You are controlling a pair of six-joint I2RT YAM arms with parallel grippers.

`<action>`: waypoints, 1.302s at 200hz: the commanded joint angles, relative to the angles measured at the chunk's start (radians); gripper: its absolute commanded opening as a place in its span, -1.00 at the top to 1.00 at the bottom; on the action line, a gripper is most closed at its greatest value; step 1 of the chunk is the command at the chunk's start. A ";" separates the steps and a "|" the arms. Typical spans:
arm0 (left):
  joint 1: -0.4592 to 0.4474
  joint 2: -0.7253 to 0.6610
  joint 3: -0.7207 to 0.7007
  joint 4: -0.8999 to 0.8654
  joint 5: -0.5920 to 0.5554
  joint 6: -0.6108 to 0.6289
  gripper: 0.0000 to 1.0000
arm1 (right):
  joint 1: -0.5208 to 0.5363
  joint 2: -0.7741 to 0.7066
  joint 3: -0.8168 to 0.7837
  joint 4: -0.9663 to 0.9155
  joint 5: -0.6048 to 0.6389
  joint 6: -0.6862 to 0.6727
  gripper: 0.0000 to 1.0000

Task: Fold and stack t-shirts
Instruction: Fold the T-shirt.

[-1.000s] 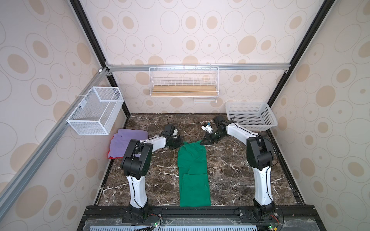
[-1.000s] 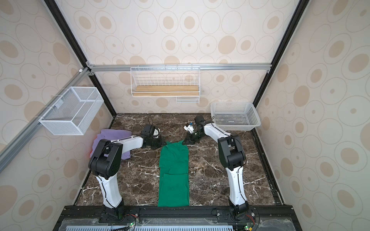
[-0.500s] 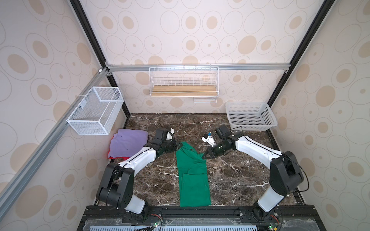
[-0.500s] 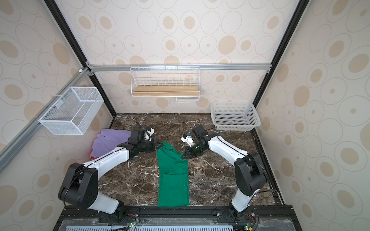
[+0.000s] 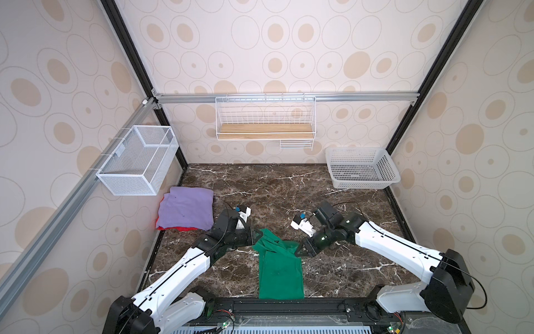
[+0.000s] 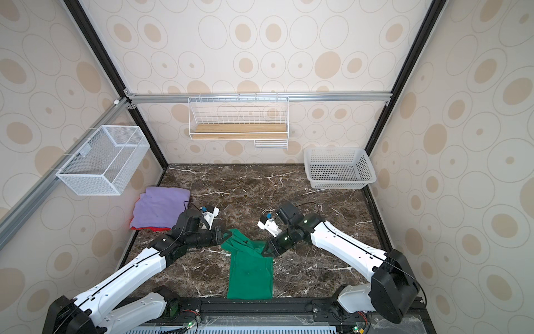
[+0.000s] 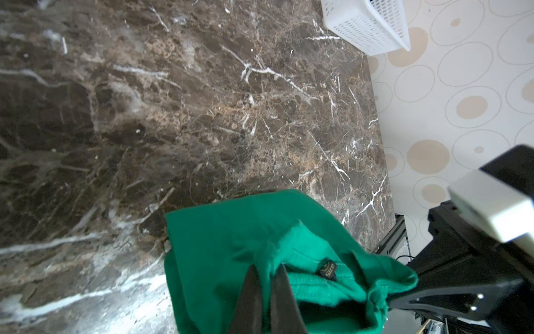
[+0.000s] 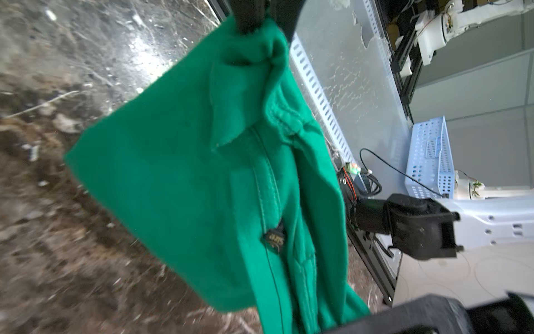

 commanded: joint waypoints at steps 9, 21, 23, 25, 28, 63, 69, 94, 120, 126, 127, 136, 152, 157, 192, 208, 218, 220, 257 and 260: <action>-0.006 -0.078 -0.031 -0.098 0.006 -0.022 0.82 | 0.114 -0.032 -0.079 0.028 0.025 0.101 1.00; -0.008 -0.105 -0.047 -0.113 0.015 -0.031 0.82 | 0.161 -0.038 -0.104 0.042 0.040 0.129 1.00; -0.007 -0.109 -0.048 -0.115 0.016 -0.034 0.81 | 0.168 -0.038 -0.108 0.042 0.042 0.133 1.00; -0.009 -0.115 -0.051 -0.119 0.016 -0.035 0.81 | 0.174 -0.039 -0.111 0.043 0.046 0.135 1.00; -0.009 -0.122 -0.055 -0.124 0.016 -0.040 0.81 | 0.185 -0.040 -0.117 0.045 0.051 0.141 1.00; -0.021 -0.219 -0.113 -0.185 0.041 -0.060 0.68 | 0.223 -0.055 -0.184 0.055 0.067 0.178 1.00; -0.021 -0.240 -0.123 -0.197 0.046 -0.062 0.59 | 0.225 -0.061 -0.196 0.055 0.071 0.181 1.00; -0.031 -0.329 -0.153 -0.230 0.064 -0.097 -0.80 | 0.231 -0.082 -0.245 0.037 0.084 0.175 1.00; -0.031 -0.369 -0.134 -0.293 0.018 -0.098 -0.98 | 0.236 -0.089 -0.296 0.002 0.102 0.149 0.59; -0.031 -0.358 -0.132 -0.289 0.015 -0.098 -0.98 | 0.238 -0.089 -0.302 -0.004 0.102 0.145 0.54; -0.031 -0.356 -0.132 -0.287 0.015 -0.098 -0.98 | 0.239 -0.089 -0.304 -0.006 0.102 0.143 0.54; -0.031 -0.324 -0.124 -0.274 0.013 -0.093 -0.98 | 0.249 -0.093 -0.312 -0.009 0.090 0.136 0.50; -0.040 -0.234 -0.100 -0.242 0.022 -0.076 -0.98 | 0.285 -0.112 -0.320 -0.003 0.077 0.133 0.33; -0.050 -0.200 -0.088 -0.234 0.020 -0.070 -0.97 | 0.295 -0.119 -0.323 0.002 0.071 0.135 0.21; -0.255 0.093 0.068 -0.241 -0.033 0.010 -0.92 | 0.356 -0.160 -0.327 0.042 0.024 0.134 0.17; -0.339 0.196 0.128 -0.266 -0.074 0.034 -0.88 | 0.361 -0.211 -0.319 0.048 0.025 0.134 0.17; -0.368 0.242 0.152 -0.272 -0.088 0.038 -0.77 | 0.360 -0.248 -0.315 0.049 0.022 0.128 0.17; -0.373 0.250 0.156 -0.272 -0.088 0.038 -0.72 | 0.360 -0.257 -0.314 0.049 0.018 0.127 0.17; -0.441 0.345 0.201 -0.271 -0.092 0.035 0.28 | 0.359 -0.392 -0.340 0.078 -0.080 0.108 0.11; -0.445 0.352 0.203 -0.272 -0.094 0.036 0.28 | 0.360 -0.402 -0.340 0.074 -0.068 0.105 0.10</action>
